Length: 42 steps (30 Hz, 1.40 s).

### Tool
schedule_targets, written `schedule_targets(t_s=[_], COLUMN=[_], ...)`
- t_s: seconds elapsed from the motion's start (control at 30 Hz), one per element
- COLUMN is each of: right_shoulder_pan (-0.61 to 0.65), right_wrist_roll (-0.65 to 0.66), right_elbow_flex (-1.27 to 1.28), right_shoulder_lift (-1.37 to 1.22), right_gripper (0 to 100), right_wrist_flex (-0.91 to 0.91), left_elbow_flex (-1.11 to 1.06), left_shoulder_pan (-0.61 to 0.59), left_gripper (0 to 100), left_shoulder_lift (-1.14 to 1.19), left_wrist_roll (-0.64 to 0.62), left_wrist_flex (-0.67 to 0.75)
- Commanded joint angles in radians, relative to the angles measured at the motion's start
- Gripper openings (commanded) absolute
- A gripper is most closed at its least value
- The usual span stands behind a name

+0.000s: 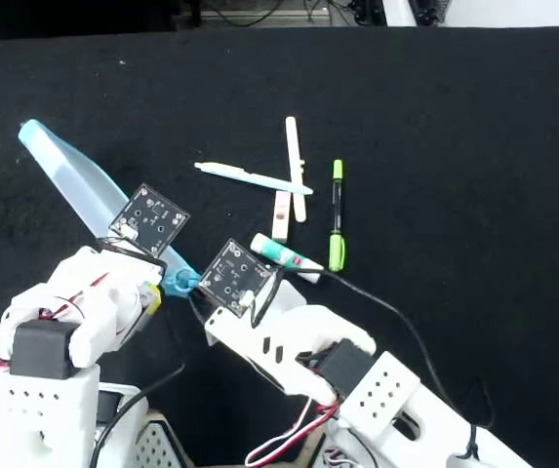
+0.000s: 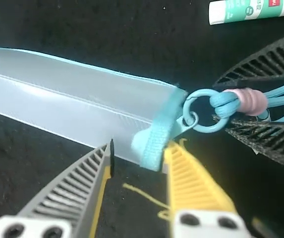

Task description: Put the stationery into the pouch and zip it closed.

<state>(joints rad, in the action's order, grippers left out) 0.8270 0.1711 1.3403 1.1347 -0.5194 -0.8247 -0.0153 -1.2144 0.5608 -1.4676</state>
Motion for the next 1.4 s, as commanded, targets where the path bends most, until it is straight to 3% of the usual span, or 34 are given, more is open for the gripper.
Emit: schedule_targets(t_s=[0.0,0.07,0.23,0.37,0.6,0.7,0.87,1.1,1.2,1.37], right_shoulder_pan=[-0.017,-0.017,-0.023,-0.026,-0.212,-0.235,-0.239,-0.236,-0.238,-0.235], right_wrist_roll=[-0.011,-0.011,-0.005,-0.005,0.002,0.086,0.137,0.137,0.137,0.137], right_elbow_flex=[-0.018,-0.019,-0.021,-0.044,-0.254,-0.334,-0.463,-0.503,-0.503,-0.506], right_shoulder_lift=[0.027,0.027,0.027,0.027,0.120,0.165,0.168,0.108,0.082,0.051], right_gripper=[1.1,1.1,1.1,1.1,1.1,1.1,1.1,1.1,1.1,1.1], right_wrist_flex=[0.029,0.029,0.031,0.011,-0.244,-0.321,-0.397,-0.427,-0.437,-0.433], left_elbow_flex=[0.012,0.015,0.082,0.183,0.325,0.358,0.487,0.808,0.851,0.848], left_shoulder_pan=[-0.001,-0.001,-0.005,-0.010,-0.113,-0.128,-0.127,-0.125,-0.133,-0.096], left_gripper=[7,2,3,3,3,3,3,6,14,16], left_shoulder_lift=[-0.011,-0.011,-0.011,-0.002,0.000,0.002,0.060,0.428,0.506,0.454], left_wrist_roll=[0.003,-0.015,-0.184,-0.244,-0.287,-0.287,-0.350,-0.388,-0.387,-0.385], left_wrist_flex=[0.021,0.021,0.064,0.074,0.064,0.060,-0.051,-0.298,-0.295,-0.295])
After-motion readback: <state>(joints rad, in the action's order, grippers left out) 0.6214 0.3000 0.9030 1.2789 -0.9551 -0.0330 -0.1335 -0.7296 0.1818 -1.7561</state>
